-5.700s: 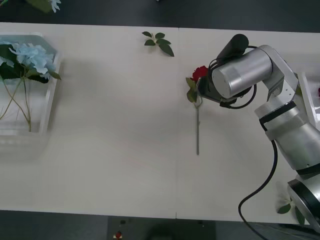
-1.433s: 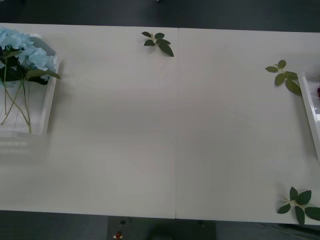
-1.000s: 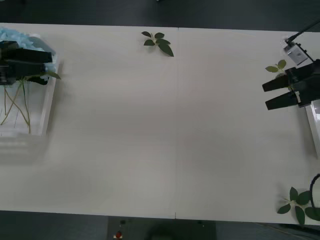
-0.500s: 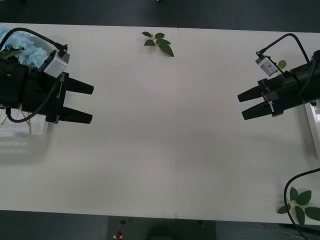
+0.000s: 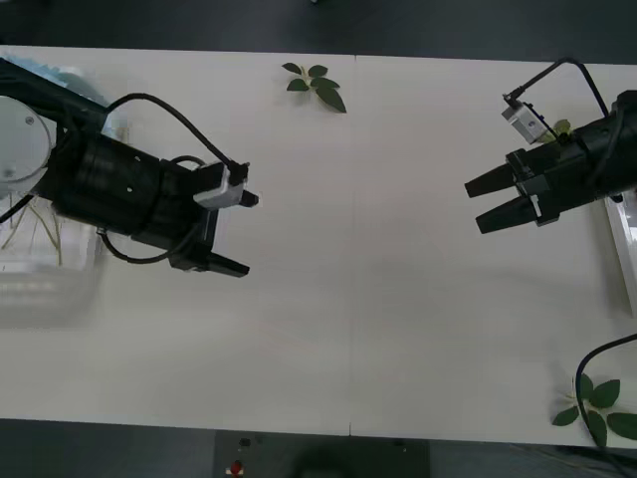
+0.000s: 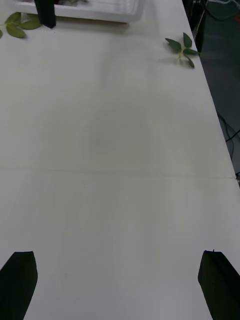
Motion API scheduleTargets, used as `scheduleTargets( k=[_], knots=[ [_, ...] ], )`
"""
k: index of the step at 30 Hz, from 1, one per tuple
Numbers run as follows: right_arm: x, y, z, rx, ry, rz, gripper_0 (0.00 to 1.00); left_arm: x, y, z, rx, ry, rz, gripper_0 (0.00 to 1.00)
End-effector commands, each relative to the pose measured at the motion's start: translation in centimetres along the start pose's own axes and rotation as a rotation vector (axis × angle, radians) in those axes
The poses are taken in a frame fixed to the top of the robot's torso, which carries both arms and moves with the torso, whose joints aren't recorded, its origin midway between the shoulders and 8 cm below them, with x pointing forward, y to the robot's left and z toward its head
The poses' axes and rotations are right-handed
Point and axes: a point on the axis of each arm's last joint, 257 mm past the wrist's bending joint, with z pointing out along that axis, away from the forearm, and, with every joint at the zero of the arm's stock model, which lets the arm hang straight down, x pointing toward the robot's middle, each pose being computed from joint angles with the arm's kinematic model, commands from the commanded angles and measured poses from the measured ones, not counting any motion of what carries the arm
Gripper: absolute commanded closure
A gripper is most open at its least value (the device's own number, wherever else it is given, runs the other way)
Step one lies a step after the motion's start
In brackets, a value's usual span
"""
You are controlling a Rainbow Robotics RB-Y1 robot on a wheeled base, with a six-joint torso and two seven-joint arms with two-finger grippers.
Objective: Put the red flowers into the right box and the blue flowers into the left box
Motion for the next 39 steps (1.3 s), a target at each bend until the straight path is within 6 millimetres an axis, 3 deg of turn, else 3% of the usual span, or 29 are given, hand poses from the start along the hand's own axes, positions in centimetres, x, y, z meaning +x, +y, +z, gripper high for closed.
scheduleTargets(
  k=[1,6,11,15,19,30,34,39],
  knots=[
    [-1.7,-0.5,-3.2,0.060,0.012,-0.066,0.00,-1.8,1.0,1.3,-0.037,0.021,0.106,0.06],
    [-1.6,-0.6,-3.4,0.063,0.014,-0.064,0.00,-1.5,1.7,2.7,-0.066,0.068,0.174,0.06],
    [-1.5,-0.5,-3.3,0.061,0.016,-0.063,0.00,-0.6,2.7,1.7,-0.080,0.170,0.254,0.06],
    [-1.5,-0.5,-3.3,0.061,0.016,-0.063,0.00,-0.8,2.2,0.2,-0.050,0.228,0.297,0.06],
    [-1.5,-0.5,-3.3,0.061,0.016,-0.063,0.00,-1.5,1.8,0.3,-0.044,0.224,0.319,0.06],
    [-1.5,-0.5,-3.3,0.061,0.016,-0.063,0.00,-1.2,0.9,0.5,-0.003,0.218,0.294,0.06],
    [-1.5,-0.5,-3.3,0.061,0.016,-0.063,0.00,-0.1,1.0,0.5,0.008,0.221,0.248,0.06],
    [-1.5,-0.5,-3.3,0.061,0.016,-0.063,0.00,2.6,2.9,-0.6,-0.057,0.308,0.151,0.06]
  ],
)
